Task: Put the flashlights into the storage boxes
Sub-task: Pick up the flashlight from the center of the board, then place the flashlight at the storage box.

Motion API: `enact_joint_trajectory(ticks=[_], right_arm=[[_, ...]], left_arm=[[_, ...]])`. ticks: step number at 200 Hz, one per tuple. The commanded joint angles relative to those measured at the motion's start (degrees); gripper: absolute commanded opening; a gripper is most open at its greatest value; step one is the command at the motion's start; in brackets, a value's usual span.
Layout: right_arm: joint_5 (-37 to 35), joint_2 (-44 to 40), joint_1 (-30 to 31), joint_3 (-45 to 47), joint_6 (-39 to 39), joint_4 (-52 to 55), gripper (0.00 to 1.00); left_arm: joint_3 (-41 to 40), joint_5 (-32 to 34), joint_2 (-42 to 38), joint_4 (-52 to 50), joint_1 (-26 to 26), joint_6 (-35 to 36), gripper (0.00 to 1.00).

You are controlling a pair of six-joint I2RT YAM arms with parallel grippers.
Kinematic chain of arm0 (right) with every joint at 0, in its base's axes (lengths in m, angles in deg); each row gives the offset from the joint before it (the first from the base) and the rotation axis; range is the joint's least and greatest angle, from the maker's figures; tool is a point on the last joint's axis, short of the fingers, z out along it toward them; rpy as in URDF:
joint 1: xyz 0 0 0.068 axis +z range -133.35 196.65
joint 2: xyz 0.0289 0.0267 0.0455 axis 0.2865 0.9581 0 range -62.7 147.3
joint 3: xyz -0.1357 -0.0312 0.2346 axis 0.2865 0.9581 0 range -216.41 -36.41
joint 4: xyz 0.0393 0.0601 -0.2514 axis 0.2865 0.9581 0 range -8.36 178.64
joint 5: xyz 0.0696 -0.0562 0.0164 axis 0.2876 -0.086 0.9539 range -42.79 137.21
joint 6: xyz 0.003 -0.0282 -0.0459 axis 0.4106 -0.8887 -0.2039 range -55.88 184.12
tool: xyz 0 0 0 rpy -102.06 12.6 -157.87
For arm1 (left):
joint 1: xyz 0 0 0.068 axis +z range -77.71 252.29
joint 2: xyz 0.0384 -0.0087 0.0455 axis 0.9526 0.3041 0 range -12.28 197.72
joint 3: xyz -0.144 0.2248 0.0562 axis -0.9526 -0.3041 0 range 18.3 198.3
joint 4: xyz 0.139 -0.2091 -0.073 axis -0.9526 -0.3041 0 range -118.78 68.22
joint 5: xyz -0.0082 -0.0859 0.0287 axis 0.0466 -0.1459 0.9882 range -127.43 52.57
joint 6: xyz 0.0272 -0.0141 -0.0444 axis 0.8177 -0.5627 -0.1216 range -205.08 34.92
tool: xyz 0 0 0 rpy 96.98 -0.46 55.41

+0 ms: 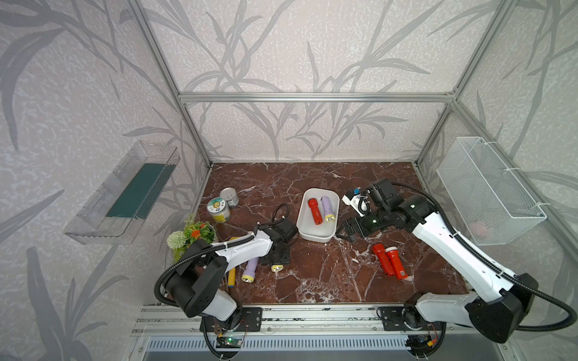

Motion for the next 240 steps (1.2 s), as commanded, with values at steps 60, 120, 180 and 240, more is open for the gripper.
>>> enact_joint_trajectory(ticks=[60, 120, 180, 240], right_arm=[[-1.3, 0.8, 0.2, -1.3, 0.5, 0.2, 0.99], [-1.5, 2.1, 0.3, -1.6, -0.1, 0.3, 0.99], [-1.4, 4.0, 0.2, -2.5, -0.2, -0.6, 0.99], [-2.5, 3.6, 0.1, -2.5, 0.2, -0.9, 0.99]], left_arm=[[2.0, 2.2, 1.4, -1.0, 0.1, 0.6, 0.3], [6.4, 2.8, -0.7, -5.4, 0.1, 2.2, 0.29], [16.8, 5.6, -0.8, -13.1, 0.4, 6.2, 0.27], [32.1, 6.3, 5.5, -17.7, 0.9, 12.3, 0.27]])
